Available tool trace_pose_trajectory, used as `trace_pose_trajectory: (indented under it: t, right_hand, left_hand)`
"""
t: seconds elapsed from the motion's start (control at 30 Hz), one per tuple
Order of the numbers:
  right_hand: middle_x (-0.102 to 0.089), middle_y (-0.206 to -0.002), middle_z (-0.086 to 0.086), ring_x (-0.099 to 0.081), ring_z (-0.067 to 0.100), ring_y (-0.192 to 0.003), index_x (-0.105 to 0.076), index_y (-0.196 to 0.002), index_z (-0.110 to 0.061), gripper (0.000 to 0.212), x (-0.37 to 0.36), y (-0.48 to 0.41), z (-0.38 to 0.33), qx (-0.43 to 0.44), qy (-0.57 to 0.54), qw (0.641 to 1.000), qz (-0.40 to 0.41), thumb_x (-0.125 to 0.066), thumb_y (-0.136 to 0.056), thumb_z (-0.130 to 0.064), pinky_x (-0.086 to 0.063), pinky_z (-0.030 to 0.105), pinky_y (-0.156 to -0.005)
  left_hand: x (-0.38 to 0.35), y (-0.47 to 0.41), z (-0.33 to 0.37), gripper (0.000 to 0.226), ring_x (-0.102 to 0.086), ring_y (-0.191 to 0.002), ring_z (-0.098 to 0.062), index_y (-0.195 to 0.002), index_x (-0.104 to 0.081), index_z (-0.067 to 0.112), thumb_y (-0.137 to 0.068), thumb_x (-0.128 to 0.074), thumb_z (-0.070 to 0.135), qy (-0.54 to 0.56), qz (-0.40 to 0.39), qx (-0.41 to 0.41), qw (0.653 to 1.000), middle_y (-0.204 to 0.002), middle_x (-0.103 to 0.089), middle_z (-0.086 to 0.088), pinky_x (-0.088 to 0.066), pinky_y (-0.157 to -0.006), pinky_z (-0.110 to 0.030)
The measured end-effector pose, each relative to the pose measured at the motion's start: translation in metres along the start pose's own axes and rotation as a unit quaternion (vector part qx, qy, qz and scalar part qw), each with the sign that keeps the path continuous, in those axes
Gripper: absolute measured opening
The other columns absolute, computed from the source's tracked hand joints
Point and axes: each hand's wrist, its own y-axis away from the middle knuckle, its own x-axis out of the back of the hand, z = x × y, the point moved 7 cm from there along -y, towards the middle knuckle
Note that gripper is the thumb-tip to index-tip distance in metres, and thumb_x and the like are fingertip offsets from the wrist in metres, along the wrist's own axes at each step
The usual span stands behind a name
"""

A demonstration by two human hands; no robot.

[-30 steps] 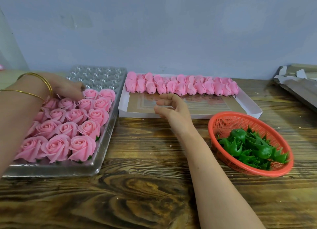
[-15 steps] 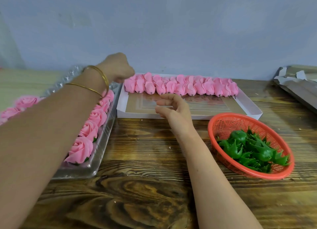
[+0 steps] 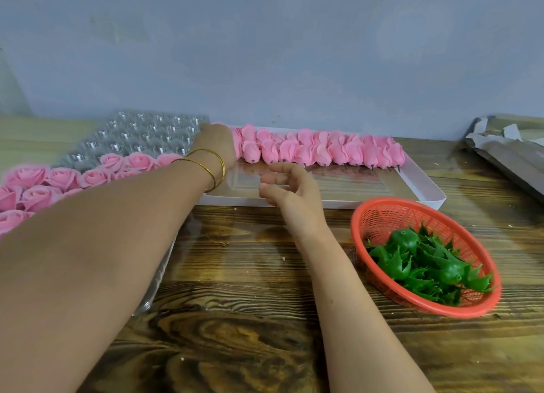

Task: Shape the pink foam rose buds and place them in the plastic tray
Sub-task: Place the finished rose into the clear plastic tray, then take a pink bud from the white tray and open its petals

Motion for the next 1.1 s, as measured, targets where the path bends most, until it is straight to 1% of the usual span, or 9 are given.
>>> trace_pose_trajectory:
  t: [0.07, 0.17, 0.23, 0.3, 0.43, 0.6, 0.73, 0.87, 1.1]
  right_hand:
    - [-0.066, -0.094, 0.002, -0.062, 0.014, -0.086, -0.06, -0.105, -0.018, 0.034, 0.0, 0.0, 0.0, -0.001, -0.003, 1.0, -0.001, -0.067, -0.08, 0.004, -0.052, 0.027, -0.08]
    - [-0.066, -0.095, 0.003, -0.062, 0.014, -0.086, -0.06, -0.107, -0.016, 0.034, 0.001, 0.0, 0.0, -0.003, 0.001, 1.0, -0.003, -0.067, -0.08, 0.005, -0.052, 0.029, -0.082]
    - [-0.067, -0.096, 0.004, -0.062, 0.015, -0.087, -0.06, -0.106, -0.016, 0.034, 0.001, 0.0, 0.0, -0.004, 0.002, 1.0, -0.005, -0.067, -0.081, 0.004, -0.052, 0.031, -0.083]
    - [-0.066, -0.096, 0.004, -0.062, 0.016, -0.088, -0.06, -0.106, -0.016, 0.033, 0.0, 0.0, 0.0, -0.003, 0.004, 1.0, -0.008, -0.068, -0.081, 0.004, -0.052, 0.031, -0.082]
    - [-0.065, -0.095, 0.005, -0.062, 0.018, -0.087, -0.06, -0.105, -0.016, 0.033, -0.001, -0.001, 0.0, -0.002, 0.004, 1.0, -0.008, -0.068, -0.08, 0.005, -0.051, 0.033, -0.082]
    - [-0.065, -0.095, 0.006, -0.062, 0.019, -0.089, -0.061, -0.104, -0.017, 0.032, -0.001, 0.0, -0.001, -0.002, 0.006, 1.0, -0.011, -0.068, -0.08, 0.004, -0.052, 0.034, -0.084]
    - [-0.066, -0.096, 0.005, -0.062, 0.019, -0.088, -0.061, -0.106, -0.015, 0.032, 0.0, 0.0, -0.002, -0.005, 0.006, 1.0, -0.008, -0.068, -0.081, 0.004, -0.052, 0.035, -0.086]
    - [-0.066, -0.095, 0.004, -0.063, 0.021, -0.09, -0.062, -0.106, -0.015, 0.031, 0.0, 0.0, -0.002, -0.005, 0.008, 1.0, -0.009, -0.068, -0.081, 0.002, -0.053, 0.038, -0.089]
    - [-0.068, -0.096, 0.003, -0.064, 0.024, -0.095, -0.063, -0.106, -0.017, 0.032, 0.0, 0.0, -0.001, -0.008, 0.015, 1.0, -0.011, -0.068, -0.08, 0.001, -0.053, 0.043, -0.093]
  left_hand:
    - [-0.003, -0.001, 0.001, 0.033, -0.051, -0.118, -0.042, -0.125, -0.05, -0.004, -0.096, -0.046, 0.011, 0.016, 0.0, -0.001, 1.0, -0.129, -0.051, -0.027, -0.042, -0.09, -0.041]
    - [-0.013, -0.006, -0.005, 0.032, -0.054, -0.115, -0.038, -0.125, -0.046, -0.002, -0.097, -0.047, 0.014, 0.086, 0.002, 0.038, 0.996, -0.126, -0.054, -0.025, -0.035, -0.076, -0.032]
    - [-0.018, -0.008, -0.007, 0.032, -0.054, -0.113, -0.037, -0.124, -0.044, -0.001, -0.097, -0.047, 0.016, 0.104, 0.01, 0.047, 0.993, -0.124, -0.055, -0.024, -0.031, -0.073, -0.03]
    - [-0.019, -0.009, -0.006, 0.03, -0.055, -0.112, -0.037, -0.123, -0.045, -0.001, -0.096, -0.047, 0.014, 0.092, 0.018, 0.034, 0.995, -0.123, -0.054, -0.024, -0.031, -0.073, -0.03]
    - [-0.017, -0.011, -0.005, 0.029, -0.055, -0.111, -0.043, -0.119, -0.051, -0.005, -0.092, -0.053, 0.007, 0.034, 0.039, -0.01, 0.999, -0.122, -0.054, -0.027, -0.042, -0.081, -0.039]
    - [-0.019, -0.017, -0.011, 0.024, -0.057, -0.107, -0.044, -0.113, -0.053, -0.004, -0.09, -0.052, 0.005, 0.044, 0.046, 0.0, 0.998, -0.116, -0.058, -0.028, -0.043, -0.079, -0.039]
    - [-0.018, -0.016, -0.011, 0.023, -0.057, -0.105, -0.044, -0.111, -0.055, -0.004, -0.091, -0.051, 0.004, 0.052, 0.058, 0.005, 0.997, -0.114, -0.059, -0.027, -0.038, -0.073, -0.036]
    - [-0.015, -0.015, -0.01, 0.023, -0.058, -0.105, -0.043, -0.111, -0.058, -0.003, -0.091, -0.051, 0.006, 0.042, 0.06, -0.003, 0.997, -0.113, -0.06, -0.026, -0.044, -0.081, -0.04]
    - [0.006, -0.014, -0.013, 0.019, -0.057, -0.107, -0.044, -0.103, -0.061, -0.003, -0.087, -0.06, 0.007, 0.013, 0.063, 0.01, 0.998, -0.112, -0.062, -0.027, -0.046, -0.083, -0.041]
